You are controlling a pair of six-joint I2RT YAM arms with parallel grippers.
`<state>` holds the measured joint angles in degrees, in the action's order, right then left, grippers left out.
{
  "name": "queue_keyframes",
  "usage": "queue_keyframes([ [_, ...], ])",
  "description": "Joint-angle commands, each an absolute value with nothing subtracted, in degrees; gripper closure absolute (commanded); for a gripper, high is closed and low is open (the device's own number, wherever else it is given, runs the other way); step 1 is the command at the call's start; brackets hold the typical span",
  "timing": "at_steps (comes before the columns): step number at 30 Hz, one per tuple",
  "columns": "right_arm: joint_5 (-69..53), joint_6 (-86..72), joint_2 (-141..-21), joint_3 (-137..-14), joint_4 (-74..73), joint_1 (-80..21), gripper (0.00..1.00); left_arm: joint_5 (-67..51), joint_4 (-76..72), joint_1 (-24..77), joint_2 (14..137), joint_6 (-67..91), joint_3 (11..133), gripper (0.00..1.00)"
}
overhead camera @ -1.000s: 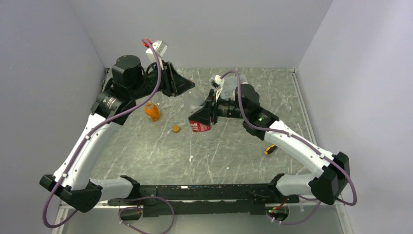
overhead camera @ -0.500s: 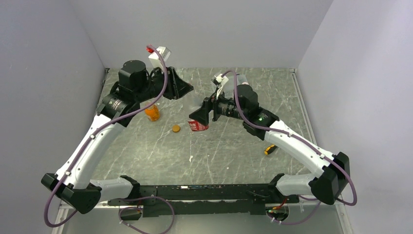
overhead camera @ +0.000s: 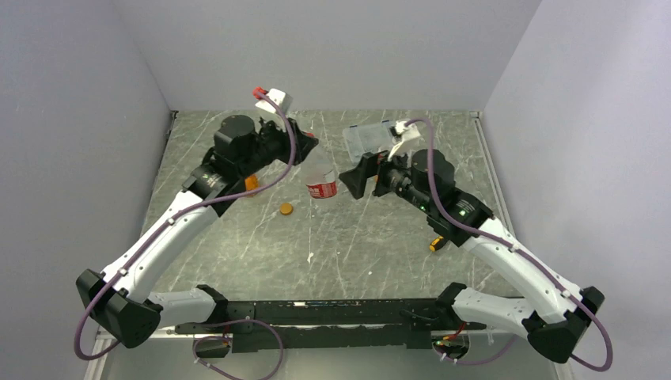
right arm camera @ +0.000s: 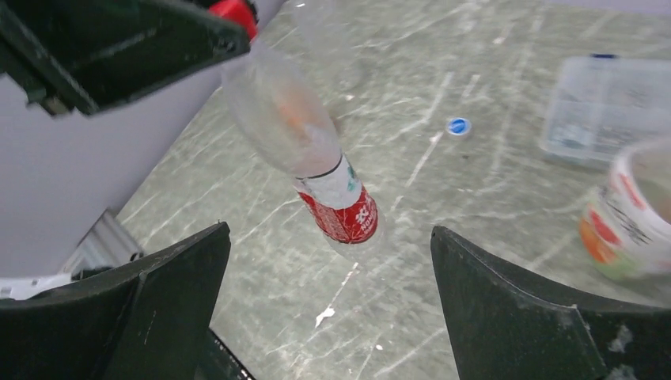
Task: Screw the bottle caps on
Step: Screw the bottle cap onto the plastic bottle, then place the plastic bottle at the center of the board.
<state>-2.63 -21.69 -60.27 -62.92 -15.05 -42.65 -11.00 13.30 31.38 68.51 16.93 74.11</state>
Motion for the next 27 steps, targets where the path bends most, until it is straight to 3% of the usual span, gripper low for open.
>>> queue_keyframes([
  [1,10.2,-25.9,-56.5,-63.8,-22.4,-40.5,0.00,-4.5,-2.0,36.7,70.6,8.8,70.7,1.00],
  [13,0.3,-29.5,-54.3,-69.2,-32.8,-20.2,0.00,-1.4,-25.2,43.1,87.7,-3.1,67.8,1.00],
  [27,-4.3,-29.5,-54.0,-70.2,-33.4,-17.4,0.00,-1.7,-39.1,43.3,97.6,-3.5,65.5,1.00],
])
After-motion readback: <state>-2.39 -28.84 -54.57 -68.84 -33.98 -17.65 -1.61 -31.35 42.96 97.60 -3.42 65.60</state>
